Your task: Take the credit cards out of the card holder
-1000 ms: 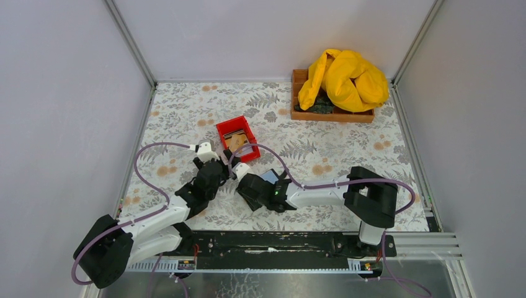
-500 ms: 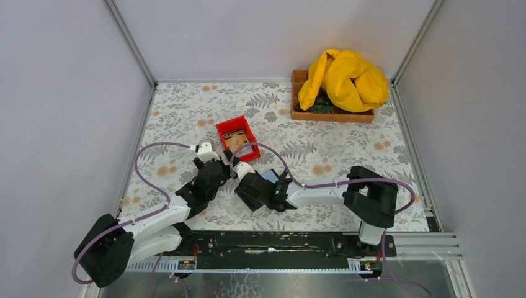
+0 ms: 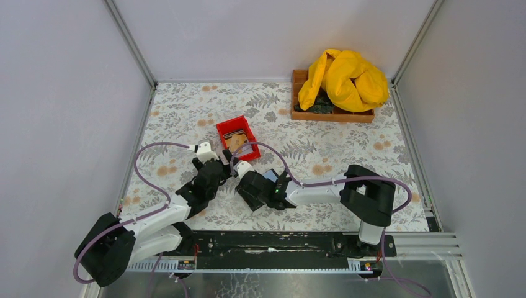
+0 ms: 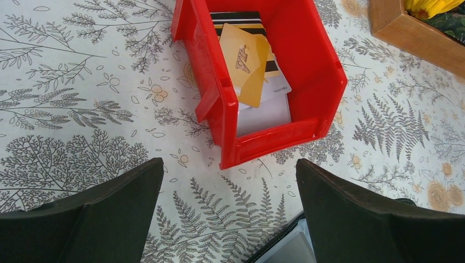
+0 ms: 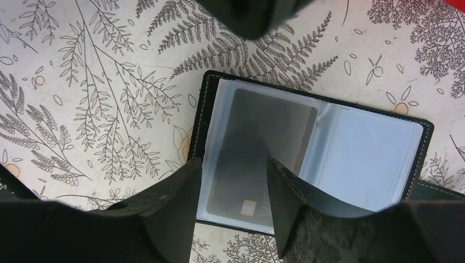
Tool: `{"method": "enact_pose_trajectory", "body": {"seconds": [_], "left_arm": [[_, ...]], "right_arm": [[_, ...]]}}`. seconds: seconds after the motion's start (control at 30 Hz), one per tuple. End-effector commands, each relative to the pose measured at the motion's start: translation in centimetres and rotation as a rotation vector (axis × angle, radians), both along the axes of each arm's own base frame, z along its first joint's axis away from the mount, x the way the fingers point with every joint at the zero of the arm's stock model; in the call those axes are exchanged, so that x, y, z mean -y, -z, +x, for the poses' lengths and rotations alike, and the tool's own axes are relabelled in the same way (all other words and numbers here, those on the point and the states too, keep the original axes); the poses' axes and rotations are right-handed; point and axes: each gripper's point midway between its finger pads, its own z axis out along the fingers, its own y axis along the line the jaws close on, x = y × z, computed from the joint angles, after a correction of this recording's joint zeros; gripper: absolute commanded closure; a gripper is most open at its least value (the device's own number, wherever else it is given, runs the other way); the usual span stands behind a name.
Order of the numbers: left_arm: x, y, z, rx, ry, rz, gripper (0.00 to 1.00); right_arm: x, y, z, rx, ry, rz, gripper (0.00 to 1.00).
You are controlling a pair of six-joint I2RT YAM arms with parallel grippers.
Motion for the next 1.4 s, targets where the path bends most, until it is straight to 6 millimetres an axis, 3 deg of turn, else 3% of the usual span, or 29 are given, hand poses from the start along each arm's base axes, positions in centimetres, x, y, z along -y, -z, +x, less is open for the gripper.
{"method": "enact_pose_trajectory", "body": {"seconds": [0.0, 0.47, 0.6, 0.73, 0.9, 1.1, 1.37], "left_arm": [[1.4, -2.3, 0.7, 0.057, 0.027, -0.06, 0.02], [1.3, -2.5, 0.6, 0.062, 0.025, -0.063, 0.02], [1.3, -2.5, 0.6, 0.063, 0.024, -0.063, 0.02], [1.3, -2.4, 0.6, 0.061, 0.025, -0.063, 0.02], [1.3, -2.5, 0.6, 0.062, 0.026, -0.064, 0.02], [1.3, -2.5, 0.6, 0.063, 0.025, -0.06, 0.02], [1.4, -2.4, 0.6, 0.06, 0.03, -0.063, 0.02]], "right_arm": [[1.5, 1.8, 0.8, -0.031, 0.045, -0.041, 0.47], [2.4, 2.6, 1.0, -0.027, 0.065, -0.086, 0.68], [2.4, 2.6, 1.1, -0.027, 0.07, -0.087, 0.8], [2.2, 2.3, 1.1, -0.027, 0.072, -0.076, 0.99], [1.6, 1.1, 1.1, -0.029, 0.064, -0.043, 1.0], [0.8, -2.1, 1.2, -0.018, 0.064, 0.052, 1.0], [2.0, -4.8, 2.4, -0.006, 0.094, 0.113, 1.0]]}}
